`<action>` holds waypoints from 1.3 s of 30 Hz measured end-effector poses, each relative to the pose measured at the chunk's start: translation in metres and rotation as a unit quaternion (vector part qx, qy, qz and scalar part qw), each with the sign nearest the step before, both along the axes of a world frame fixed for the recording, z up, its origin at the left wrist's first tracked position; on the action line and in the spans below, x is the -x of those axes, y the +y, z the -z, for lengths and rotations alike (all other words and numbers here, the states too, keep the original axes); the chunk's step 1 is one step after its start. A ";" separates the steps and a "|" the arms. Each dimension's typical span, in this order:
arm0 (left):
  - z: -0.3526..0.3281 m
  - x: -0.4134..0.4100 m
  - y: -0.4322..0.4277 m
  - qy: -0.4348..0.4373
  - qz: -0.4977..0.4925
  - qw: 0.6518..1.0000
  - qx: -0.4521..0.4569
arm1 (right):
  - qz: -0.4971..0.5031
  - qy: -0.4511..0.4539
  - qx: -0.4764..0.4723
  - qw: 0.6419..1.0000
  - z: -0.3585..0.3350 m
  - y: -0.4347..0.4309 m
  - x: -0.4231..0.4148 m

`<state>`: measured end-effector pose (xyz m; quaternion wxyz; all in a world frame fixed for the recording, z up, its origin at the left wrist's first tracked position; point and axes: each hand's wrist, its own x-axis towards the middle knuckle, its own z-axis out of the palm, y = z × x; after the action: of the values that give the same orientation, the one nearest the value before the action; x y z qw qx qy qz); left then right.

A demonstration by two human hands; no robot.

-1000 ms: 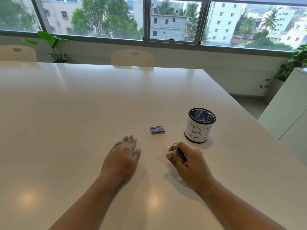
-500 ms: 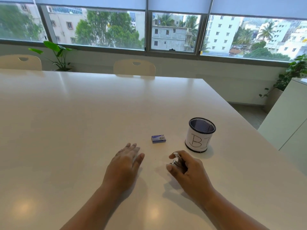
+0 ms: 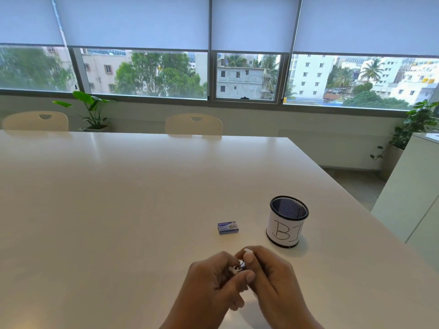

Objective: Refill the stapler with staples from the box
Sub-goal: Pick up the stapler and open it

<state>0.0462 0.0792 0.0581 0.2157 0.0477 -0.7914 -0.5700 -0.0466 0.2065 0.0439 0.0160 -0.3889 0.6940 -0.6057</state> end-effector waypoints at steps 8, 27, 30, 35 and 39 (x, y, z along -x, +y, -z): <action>-0.003 -0.011 -0.003 0.017 -0.039 0.990 0.133 | 0.076 0.168 -0.103 0.977 -0.024 0.019 0.001; 0.000 -0.027 -0.012 0.088 -0.165 0.973 0.135 | 0.090 -0.249 -0.070 0.962 -0.023 0.027 0.027; -0.001 -0.027 -0.016 0.093 -0.160 0.983 -0.014 | 0.048 -0.382 0.015 0.923 -0.023 0.031 0.037; 0.003 -0.026 -0.021 0.086 -0.117 0.977 -0.158 | -0.012 -0.505 0.097 0.857 -0.018 0.034 0.040; 0.008 -0.028 -0.027 0.060 -0.117 0.976 -0.175 | -0.032 -0.523 0.101 0.846 -0.019 0.036 0.036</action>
<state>0.0743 0.0520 0.0502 0.3159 0.1424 -0.6540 -0.6724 -0.0829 0.2425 0.0626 0.3566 -0.0360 0.5045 -0.7855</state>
